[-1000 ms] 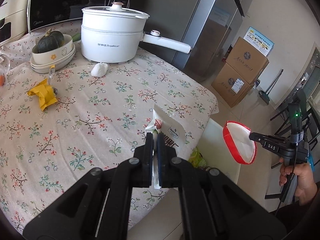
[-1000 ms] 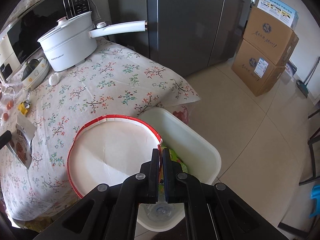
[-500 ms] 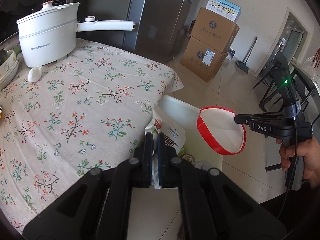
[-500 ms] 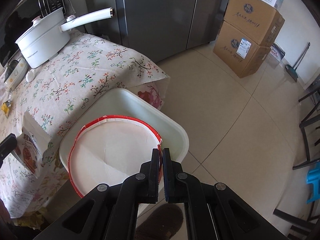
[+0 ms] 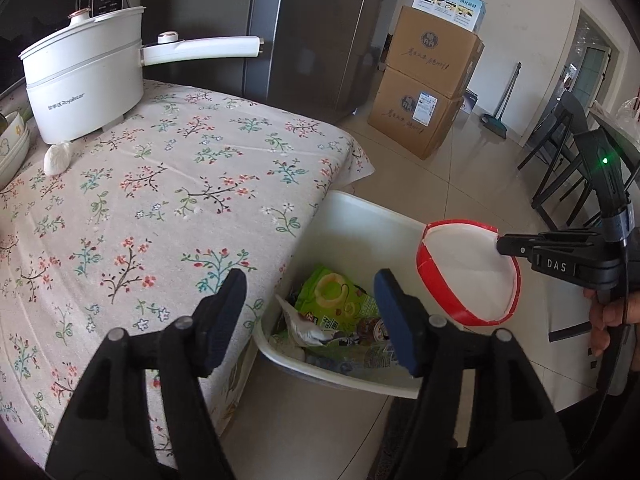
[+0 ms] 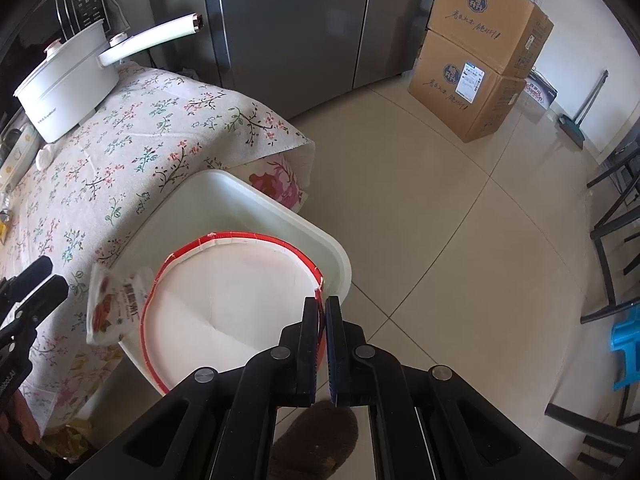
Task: Collect trash
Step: 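Open both grippers to drop the packet and lid into the bin, then move both tools back to the table toward the yellow wrapper and tissue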
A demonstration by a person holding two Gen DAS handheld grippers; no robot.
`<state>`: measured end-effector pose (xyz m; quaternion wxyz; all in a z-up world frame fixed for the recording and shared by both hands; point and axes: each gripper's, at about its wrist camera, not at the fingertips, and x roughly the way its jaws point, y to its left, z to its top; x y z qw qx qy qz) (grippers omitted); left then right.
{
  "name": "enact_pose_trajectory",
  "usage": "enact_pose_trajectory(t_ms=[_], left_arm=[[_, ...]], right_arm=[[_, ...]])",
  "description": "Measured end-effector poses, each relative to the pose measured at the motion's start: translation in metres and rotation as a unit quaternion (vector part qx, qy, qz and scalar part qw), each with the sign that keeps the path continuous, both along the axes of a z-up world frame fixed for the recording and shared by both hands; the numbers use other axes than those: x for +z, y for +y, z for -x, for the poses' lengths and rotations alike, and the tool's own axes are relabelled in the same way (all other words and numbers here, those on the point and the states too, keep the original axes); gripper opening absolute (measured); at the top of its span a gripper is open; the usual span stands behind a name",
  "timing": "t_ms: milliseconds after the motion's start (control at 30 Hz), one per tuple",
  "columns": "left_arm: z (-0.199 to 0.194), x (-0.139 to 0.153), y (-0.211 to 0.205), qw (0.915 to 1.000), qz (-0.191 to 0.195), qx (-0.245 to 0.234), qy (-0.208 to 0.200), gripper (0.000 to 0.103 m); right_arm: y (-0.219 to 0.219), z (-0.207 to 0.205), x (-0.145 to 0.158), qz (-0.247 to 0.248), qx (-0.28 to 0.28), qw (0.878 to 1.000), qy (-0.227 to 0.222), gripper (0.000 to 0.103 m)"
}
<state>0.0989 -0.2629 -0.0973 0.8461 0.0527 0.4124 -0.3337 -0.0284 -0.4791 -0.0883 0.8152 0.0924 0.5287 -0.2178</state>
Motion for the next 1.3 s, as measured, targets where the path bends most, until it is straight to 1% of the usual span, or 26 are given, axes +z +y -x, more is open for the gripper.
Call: enact_pose_trajectory(t_ms=[167,300,367,433,467,500,533,733,800,900,1067,1200,1300], left_arm=[[-0.001,0.008,0.013,0.9995,-0.018,0.018,-0.018,0.082],[-0.004,0.010,0.028,0.9989,-0.030,0.033,-0.011,0.083],[-0.004,0.010,0.037,0.9983,-0.039,0.041,-0.010,0.085],[-0.004,0.010,0.046,0.9973,-0.052,0.051,-0.013,0.087],[-0.005,0.011,0.052,0.9968,-0.056,0.055,-0.012,0.088],[-0.005,0.011,0.057,0.9964,-0.059,0.060,-0.011,0.088],[-0.006,0.011,0.063,0.9959,-0.061,0.066,-0.009,0.089],[-0.012,0.014,0.101,0.9922,-0.064,0.107,0.005,0.092],[-0.016,0.015,0.115,0.9899,-0.067,0.124,0.008,0.094],[-0.023,0.016,0.138,0.9851,-0.074,0.155,0.011,0.095],[-0.036,0.019,0.185,0.9738,-0.074,0.214,0.018,0.095],[-0.049,0.021,0.228,0.9614,-0.070,0.265,0.019,0.096],[-0.061,0.016,0.259,0.9516,-0.075,0.297,0.022,0.097]], right_arm=[[0.002,-0.003,-0.003,0.004,0.000,1.000,0.005,0.005],[0.007,-0.007,-0.003,0.008,0.005,1.000,0.005,0.005],[0.009,-0.009,-0.002,0.006,0.007,1.000,-0.002,0.007],[0.011,-0.013,-0.002,0.000,0.006,1.000,-0.002,0.024],[0.013,-0.014,-0.001,0.000,0.005,1.000,-0.002,0.052],[0.016,-0.014,0.001,0.003,0.006,1.000,-0.008,0.073],[0.019,-0.015,0.004,0.005,0.011,1.000,-0.016,0.075],[0.046,-0.034,0.009,0.017,0.051,0.999,-0.010,0.076],[0.056,-0.042,0.010,0.012,0.062,0.998,-0.008,0.076],[0.075,-0.055,0.015,0.011,0.081,0.996,-0.017,0.077],[0.112,-0.081,0.024,0.003,0.111,0.993,-0.034,0.082],[0.144,-0.106,0.025,-0.007,0.132,0.990,-0.043,0.084],[0.168,-0.125,0.023,-0.011,0.149,0.988,-0.044,0.084]])
